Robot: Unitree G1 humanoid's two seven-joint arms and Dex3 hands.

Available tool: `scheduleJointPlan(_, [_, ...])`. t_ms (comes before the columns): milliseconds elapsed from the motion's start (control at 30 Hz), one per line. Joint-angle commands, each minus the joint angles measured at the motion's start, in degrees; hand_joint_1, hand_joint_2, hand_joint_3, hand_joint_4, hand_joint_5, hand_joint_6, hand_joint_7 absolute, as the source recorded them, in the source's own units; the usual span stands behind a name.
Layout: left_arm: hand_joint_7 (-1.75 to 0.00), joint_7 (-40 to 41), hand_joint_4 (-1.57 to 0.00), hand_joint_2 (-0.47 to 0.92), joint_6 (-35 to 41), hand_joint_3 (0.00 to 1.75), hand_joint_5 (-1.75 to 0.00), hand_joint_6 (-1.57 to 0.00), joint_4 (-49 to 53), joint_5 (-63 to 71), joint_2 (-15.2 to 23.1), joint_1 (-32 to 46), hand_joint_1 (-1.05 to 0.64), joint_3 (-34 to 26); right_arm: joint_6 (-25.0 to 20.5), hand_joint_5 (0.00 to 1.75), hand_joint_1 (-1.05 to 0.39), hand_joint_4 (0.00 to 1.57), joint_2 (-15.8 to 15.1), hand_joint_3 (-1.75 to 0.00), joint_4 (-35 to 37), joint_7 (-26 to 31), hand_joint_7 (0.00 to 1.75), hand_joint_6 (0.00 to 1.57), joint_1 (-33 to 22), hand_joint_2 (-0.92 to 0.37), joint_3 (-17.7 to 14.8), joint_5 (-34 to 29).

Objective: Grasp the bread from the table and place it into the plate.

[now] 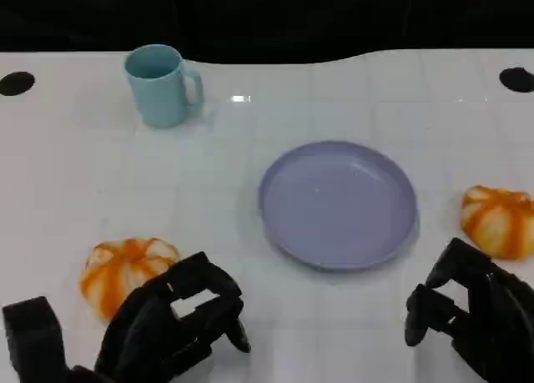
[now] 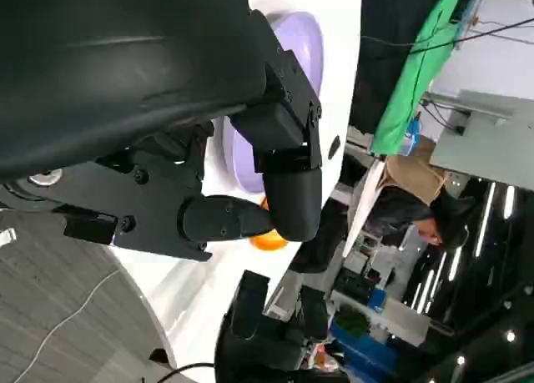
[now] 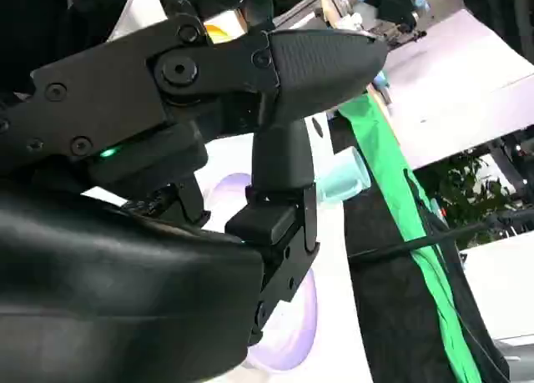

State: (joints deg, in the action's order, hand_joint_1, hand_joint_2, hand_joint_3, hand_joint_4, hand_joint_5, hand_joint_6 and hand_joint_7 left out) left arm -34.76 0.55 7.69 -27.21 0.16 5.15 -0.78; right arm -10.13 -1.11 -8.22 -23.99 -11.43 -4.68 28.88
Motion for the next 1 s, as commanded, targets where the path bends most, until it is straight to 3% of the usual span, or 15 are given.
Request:
scheduleJointPlan(33, [-1.24,-0.62,-0.69,0.92,-0.36,0.21,-1.60,-0.65,0.20,-0.01,0.36,-0.29,-0.60,-0.52,0.56,1.75,-0.59,0.75,-0.38,-0.31,0.10,-0.24,1.57,0.63,0.18,-0.92,-0.70,0.39])
scheduleJointPlan(733, [-1.23,-0.54,-0.67,0.92,-1.86,0.23,-1.59,-0.64,0.05,0.41,0.33,-0.19,-0.62,-0.78,0.46,1.75,-0.59,0.76,-0.12,-0.31,-0.16,0.31,1.59,0.63,0.07,-0.92,-0.59,0.18])
scheduleJointPlan(967, [-0.93,0.95,-0.47,0.92,-6.65,0.26,-1.44,-0.62,-1.29,5.04,1.81,-0.58,-0.61,-0.42,0.57,1.75,-0.59,0.76,-0.19,-0.31,-0.25,0.13,1.58,0.63,0.04,-0.92,-0.53,0.00])
scheduleJointPlan(1000, [-0.75,1.36,-0.49,0.92,-7.48,0.26,-1.31,-0.64,-1.70,6.39,2.26,-0.63,-0.64,-0.24,0.64,1.75,-0.59,0.76,-0.18,-0.31,-0.16,0.04,1.58,0.62,0.07,-0.92,-0.53,0.01])
